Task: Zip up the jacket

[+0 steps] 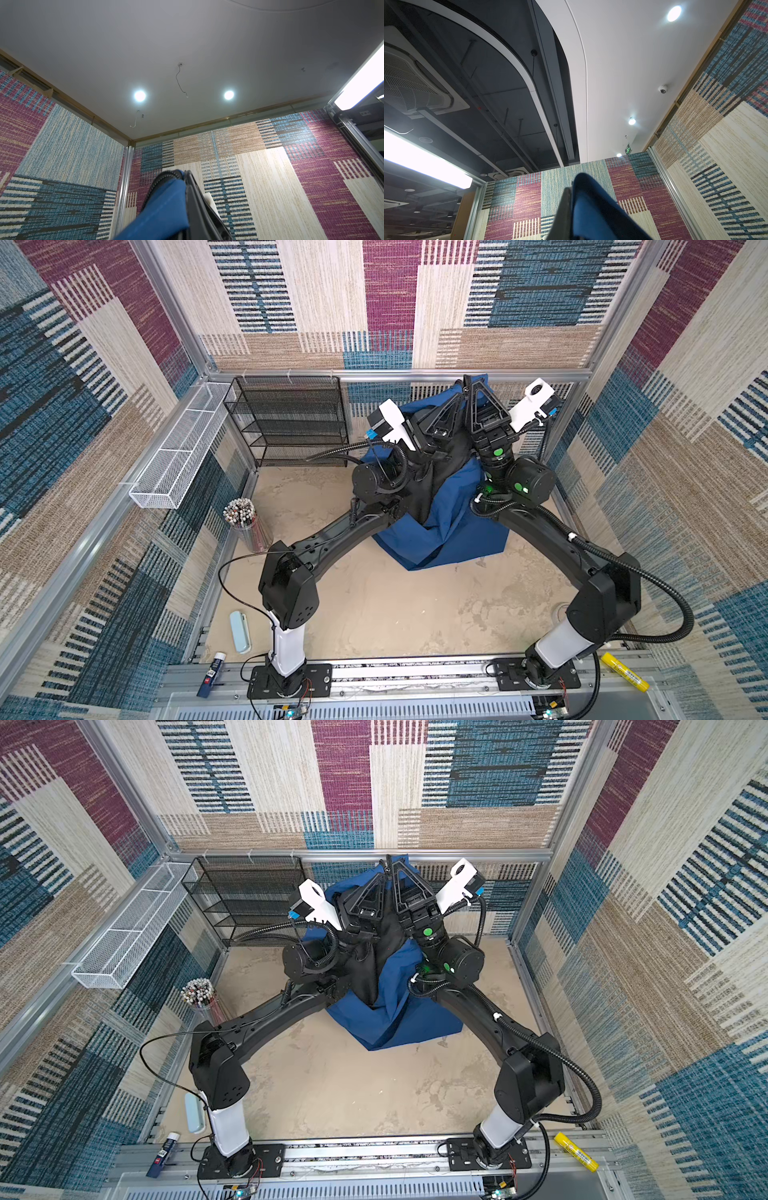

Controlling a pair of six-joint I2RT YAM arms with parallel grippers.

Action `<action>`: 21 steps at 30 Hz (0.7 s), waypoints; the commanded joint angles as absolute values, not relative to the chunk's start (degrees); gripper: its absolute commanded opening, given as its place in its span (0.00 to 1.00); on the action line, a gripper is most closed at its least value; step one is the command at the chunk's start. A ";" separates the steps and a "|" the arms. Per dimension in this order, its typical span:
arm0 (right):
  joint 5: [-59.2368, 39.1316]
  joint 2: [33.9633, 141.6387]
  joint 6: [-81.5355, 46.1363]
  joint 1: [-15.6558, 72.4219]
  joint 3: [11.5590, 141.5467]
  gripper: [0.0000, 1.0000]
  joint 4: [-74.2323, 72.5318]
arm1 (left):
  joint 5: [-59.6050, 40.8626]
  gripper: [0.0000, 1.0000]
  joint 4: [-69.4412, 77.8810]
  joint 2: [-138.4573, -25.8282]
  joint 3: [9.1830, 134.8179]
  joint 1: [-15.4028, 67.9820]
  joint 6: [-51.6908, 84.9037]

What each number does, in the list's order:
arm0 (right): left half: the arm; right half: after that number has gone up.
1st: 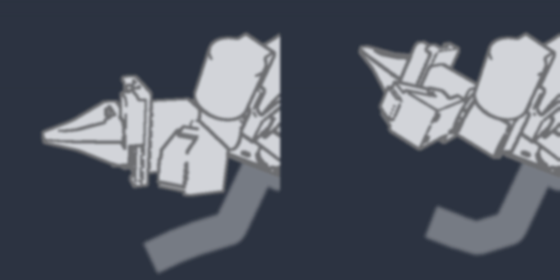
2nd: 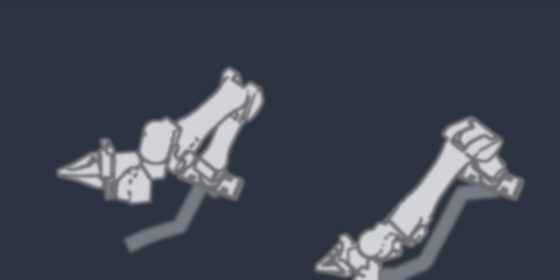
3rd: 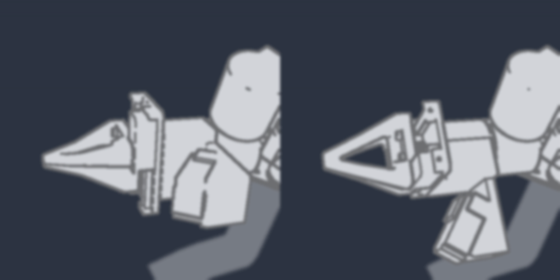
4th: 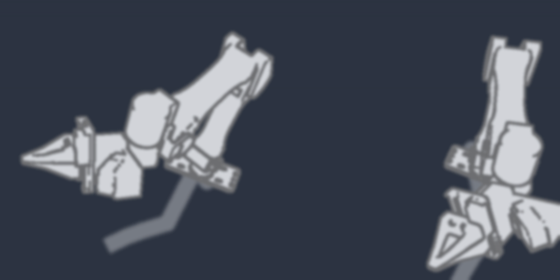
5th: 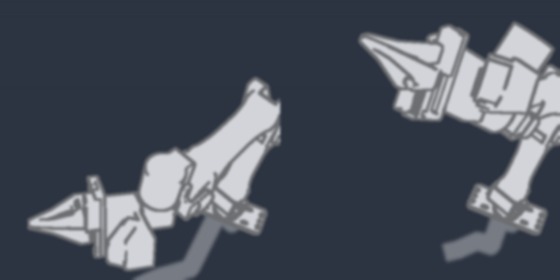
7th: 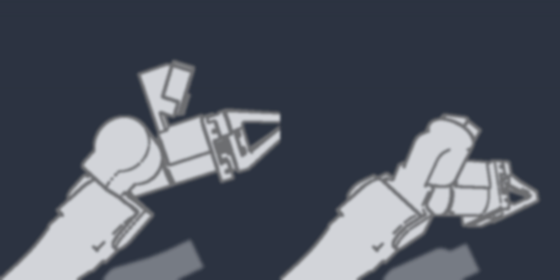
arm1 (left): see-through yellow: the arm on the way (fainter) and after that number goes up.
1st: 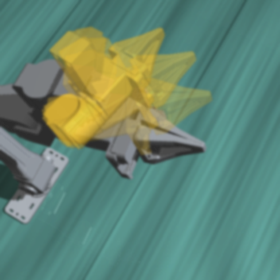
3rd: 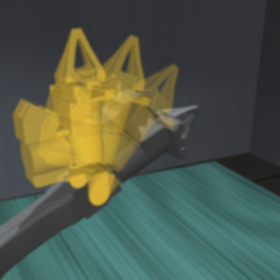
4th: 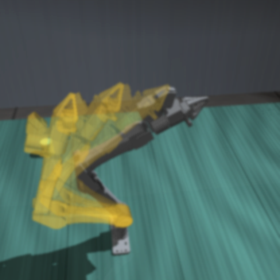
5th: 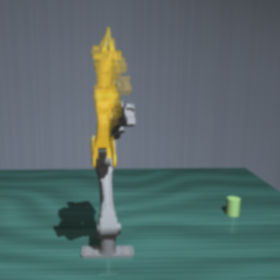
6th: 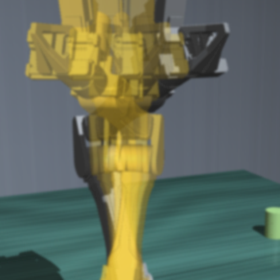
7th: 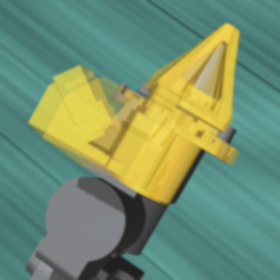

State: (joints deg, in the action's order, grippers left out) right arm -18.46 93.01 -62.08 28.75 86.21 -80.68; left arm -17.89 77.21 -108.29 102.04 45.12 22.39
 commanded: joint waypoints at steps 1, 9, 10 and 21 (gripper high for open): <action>-15.00 93.63 -62.83 28.50 88.54 0.00 -101.72 | -21.45 0.00 75.63 -108.20 100.62 45.09 21.43; -12.83 94.66 -63.50 27.86 88.09 0.00 -102.66 | -21.26 0.00 75.57 -107.51 96.39 45.00 22.06; -12.83 94.79 -63.53 27.78 88.32 0.00 -102.49 | -21.33 0.00 75.39 -107.56 96.11 45.00 22.33; -9.18 93.58 -65.65 26.33 79.72 0.00 -103.84 | -22.19 0.00 74.10 -104.99 85.46 44.39 22.56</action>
State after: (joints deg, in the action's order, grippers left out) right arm -21.04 95.57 -64.73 26.92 82.56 -80.71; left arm -12.27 79.20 -104.60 88.31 44.25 22.48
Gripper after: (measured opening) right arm 0.080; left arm 0.054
